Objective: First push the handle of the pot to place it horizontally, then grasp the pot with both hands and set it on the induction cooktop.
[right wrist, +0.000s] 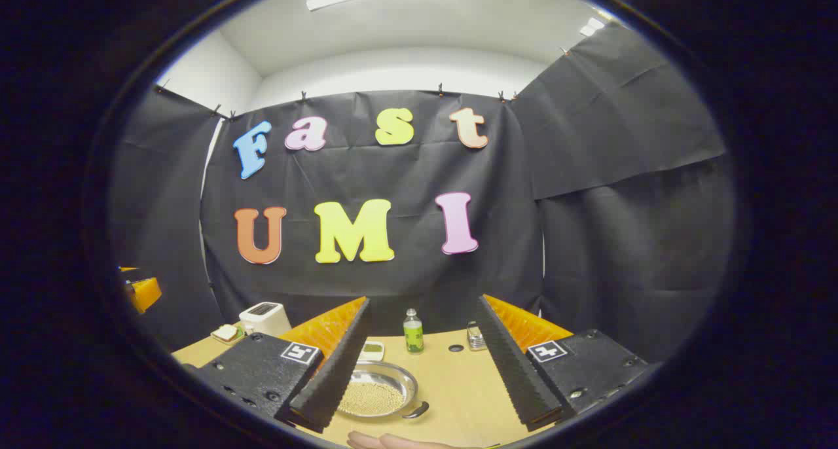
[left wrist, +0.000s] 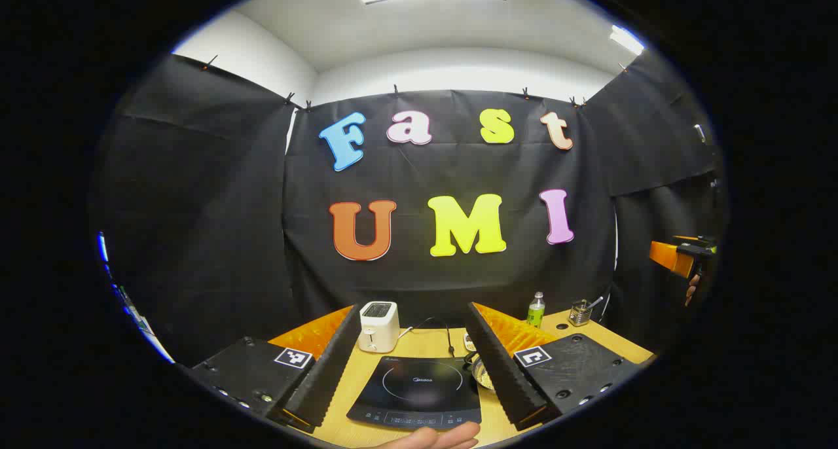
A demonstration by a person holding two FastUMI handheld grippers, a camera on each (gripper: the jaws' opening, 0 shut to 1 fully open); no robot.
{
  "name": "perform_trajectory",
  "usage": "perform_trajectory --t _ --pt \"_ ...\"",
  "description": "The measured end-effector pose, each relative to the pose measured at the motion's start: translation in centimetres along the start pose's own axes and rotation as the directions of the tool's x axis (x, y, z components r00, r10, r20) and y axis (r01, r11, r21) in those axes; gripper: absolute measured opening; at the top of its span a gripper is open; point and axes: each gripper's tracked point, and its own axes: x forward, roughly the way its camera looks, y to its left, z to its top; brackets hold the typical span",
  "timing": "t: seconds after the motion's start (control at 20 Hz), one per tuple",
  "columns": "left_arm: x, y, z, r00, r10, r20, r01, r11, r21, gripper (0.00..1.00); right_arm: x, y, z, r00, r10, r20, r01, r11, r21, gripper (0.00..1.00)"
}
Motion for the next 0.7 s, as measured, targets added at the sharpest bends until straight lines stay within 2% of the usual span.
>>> perform_trajectory --t 0.05,0.5,0.55,0.6,0.7 --pt "-0.2 0.1 0.0 1.0 0.002 0.002 -0.002 1.0 -0.005 0.96 -0.3 0.1 0.1 1.0 0.003 0.001 -0.003 1.0 0.001 0.96" --pt "-1.2 -0.6 -0.4 0.998 -0.052 -0.023 0.052 0.998 -0.037 0.96 -1.0 -0.1 0.4 1.0 0.014 0.002 -0.014 1.0 0.005 0.96" --pt "-1.2 -0.6 -0.4 0.998 -0.055 -0.023 0.054 0.998 -0.037 0.96 -0.9 0.1 0.1 1.0 0.022 -0.005 -0.022 1.0 0.007 1.0" --pt "-1.2 -0.5 -0.5 0.998 -0.053 -0.023 0.052 0.998 -0.034 0.96 -1.0 0.2 -0.1 0.999 0.033 -0.013 -0.033 0.999 0.01 0.96" --pt "-1.2 -0.5 -1.0 0.998 -0.057 -0.03 0.056 0.998 -0.033 0.96 -0.8 0.4 -0.7 0.999 0.047 -0.027 -0.046 0.999 0.012 0.96"
